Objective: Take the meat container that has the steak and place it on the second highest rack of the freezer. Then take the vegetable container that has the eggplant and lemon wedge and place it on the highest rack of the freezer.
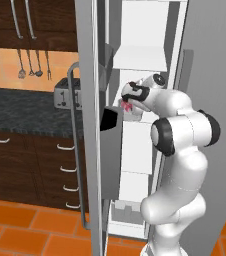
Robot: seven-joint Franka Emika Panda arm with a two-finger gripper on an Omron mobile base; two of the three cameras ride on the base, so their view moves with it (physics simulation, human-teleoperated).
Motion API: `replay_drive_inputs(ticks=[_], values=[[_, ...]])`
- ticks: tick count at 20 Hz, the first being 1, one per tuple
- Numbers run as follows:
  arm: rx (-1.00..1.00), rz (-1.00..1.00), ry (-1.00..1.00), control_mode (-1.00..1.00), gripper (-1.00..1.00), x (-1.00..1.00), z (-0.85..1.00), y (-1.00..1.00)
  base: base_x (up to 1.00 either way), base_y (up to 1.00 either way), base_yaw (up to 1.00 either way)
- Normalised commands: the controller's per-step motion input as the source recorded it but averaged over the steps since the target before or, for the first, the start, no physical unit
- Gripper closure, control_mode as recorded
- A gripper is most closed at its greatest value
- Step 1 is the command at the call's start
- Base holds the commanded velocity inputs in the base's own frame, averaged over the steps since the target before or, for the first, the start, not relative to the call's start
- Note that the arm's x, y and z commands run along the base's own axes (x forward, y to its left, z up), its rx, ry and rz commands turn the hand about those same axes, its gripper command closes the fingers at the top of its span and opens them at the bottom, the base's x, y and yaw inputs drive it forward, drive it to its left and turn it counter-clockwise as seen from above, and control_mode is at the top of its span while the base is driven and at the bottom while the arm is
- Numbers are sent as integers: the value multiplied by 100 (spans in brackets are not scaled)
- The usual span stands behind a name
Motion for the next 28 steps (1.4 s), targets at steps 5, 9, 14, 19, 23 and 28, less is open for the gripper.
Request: replay_drive_inputs(ticks=[5,9,14,19,23,28], values=[[-27,20,-3,-100,-100,-43,46,0,0,0,0],[-30,18,-9,-100,-100,-96,-25,0,0,0,0],[-30,34,-17,-100,-100,-100,-9,0,0,0,0],[-10,57,-11,-100,-100,-100,61,-5,0,0,0],[-1,68,0,-100,-100,-100,71,-7,0,0,0],[-29,70,3,-100,-100,-100,15,-3,0,0,0]])
